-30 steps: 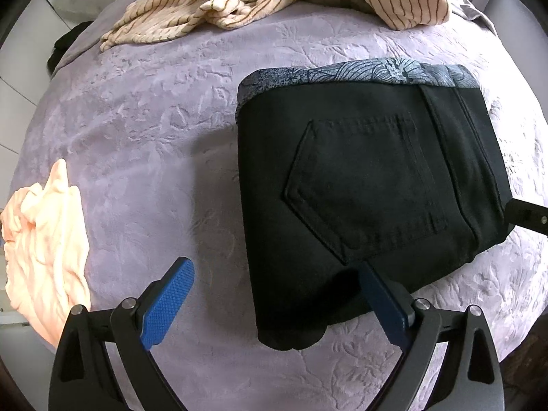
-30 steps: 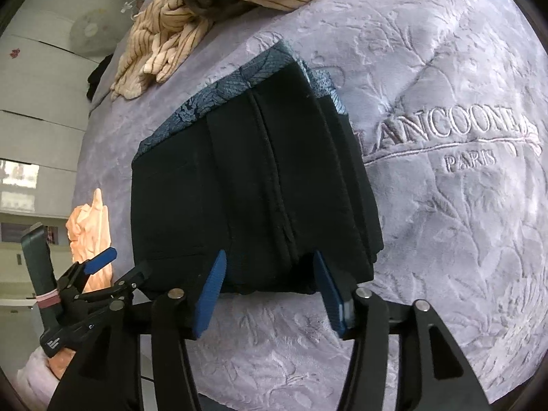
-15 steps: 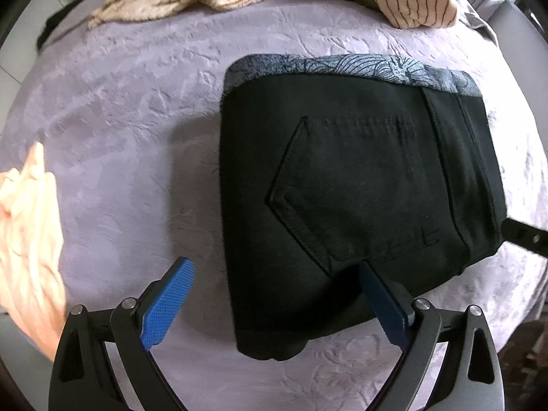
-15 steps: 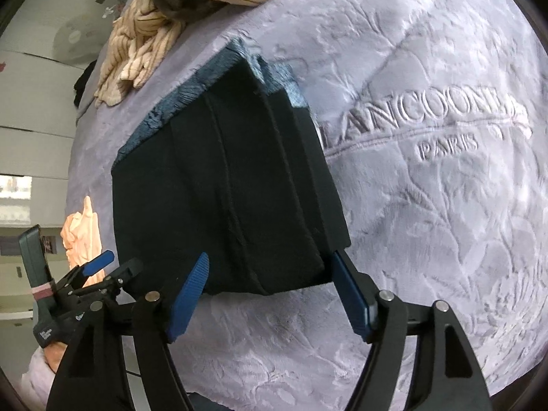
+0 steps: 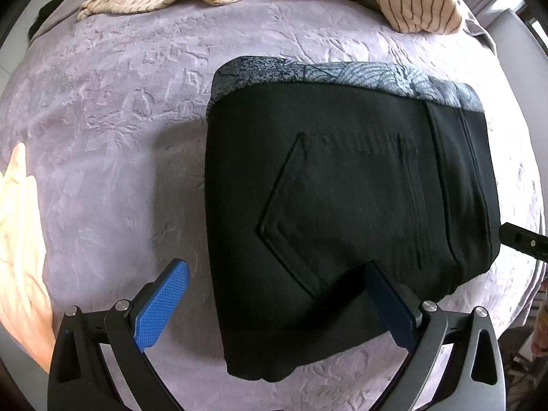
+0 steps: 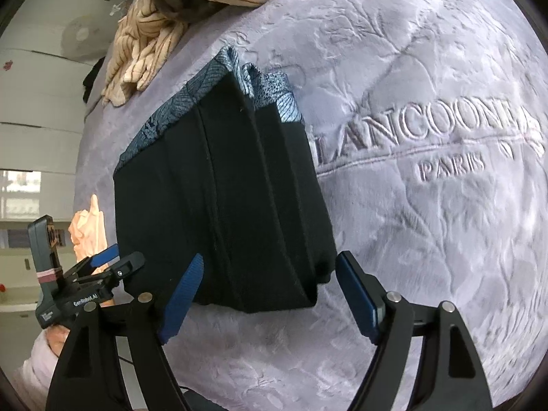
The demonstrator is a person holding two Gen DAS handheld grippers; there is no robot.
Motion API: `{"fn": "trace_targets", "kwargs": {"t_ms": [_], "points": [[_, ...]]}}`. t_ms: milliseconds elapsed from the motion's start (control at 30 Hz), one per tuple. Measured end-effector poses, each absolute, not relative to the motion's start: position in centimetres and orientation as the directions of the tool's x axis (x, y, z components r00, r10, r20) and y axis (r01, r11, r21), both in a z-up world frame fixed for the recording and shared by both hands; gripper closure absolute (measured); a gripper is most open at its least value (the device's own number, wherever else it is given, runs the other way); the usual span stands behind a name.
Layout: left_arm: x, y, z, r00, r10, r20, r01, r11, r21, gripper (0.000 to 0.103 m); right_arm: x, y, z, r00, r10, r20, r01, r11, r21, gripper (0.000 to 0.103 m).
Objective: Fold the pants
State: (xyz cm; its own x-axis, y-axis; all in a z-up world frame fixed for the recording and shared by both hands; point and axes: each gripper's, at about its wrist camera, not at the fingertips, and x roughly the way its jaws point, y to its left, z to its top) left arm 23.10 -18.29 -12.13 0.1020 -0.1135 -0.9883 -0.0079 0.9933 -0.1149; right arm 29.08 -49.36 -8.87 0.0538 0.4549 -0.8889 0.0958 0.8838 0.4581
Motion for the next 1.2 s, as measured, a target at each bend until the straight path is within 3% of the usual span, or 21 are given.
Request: {"fn": "trace_targets", "kwargs": {"t_ms": [300,600,833,1067,1133,1200], "points": [[25.6,-16.5,-13.7,0.082,-0.198,-0.977,-0.039,0.979,-0.202,0.001,30.3,-50.6,-10.4,0.003,0.493,-0.870,0.099,0.866,0.491,0.021],[28.4,-15.4,-16.2,0.071,-0.378,-0.923,-0.065,0.922,-0.382,0.001,32.4,-51.0,-12.0,-0.005,0.570,-0.821,0.065,0.820,0.569,0.021],[29.3,-16.3,-18.0,0.075,-0.455,-0.887,-0.051,0.887,-0.459,0.000,35.1,-50.6,-14.8,-0.056,0.697,-0.715,0.044,0.717,0.696,0.019],[29.0,-16.5,-18.6,0.068,-0.458,-0.886,-0.100,0.881,-0.463,0.000,34.9,-51.0,-17.7,-0.055,0.773,-0.632,0.199,0.629,0.751,0.020],[28.9,-16.6,-18.5,0.078,-0.464,-0.882,-0.107,0.876,-0.470,0.001,34.7,-50.9,-17.6,-0.061,0.770,-0.635,0.204,0.632,0.748,0.021],[28.7,-16.8,-18.1,0.101,-0.481,-0.871,-0.118,0.863,-0.491,0.011,34.7,-50.8,-17.4,-0.061,0.770,-0.635,0.209,0.632,0.746,0.031]]}}
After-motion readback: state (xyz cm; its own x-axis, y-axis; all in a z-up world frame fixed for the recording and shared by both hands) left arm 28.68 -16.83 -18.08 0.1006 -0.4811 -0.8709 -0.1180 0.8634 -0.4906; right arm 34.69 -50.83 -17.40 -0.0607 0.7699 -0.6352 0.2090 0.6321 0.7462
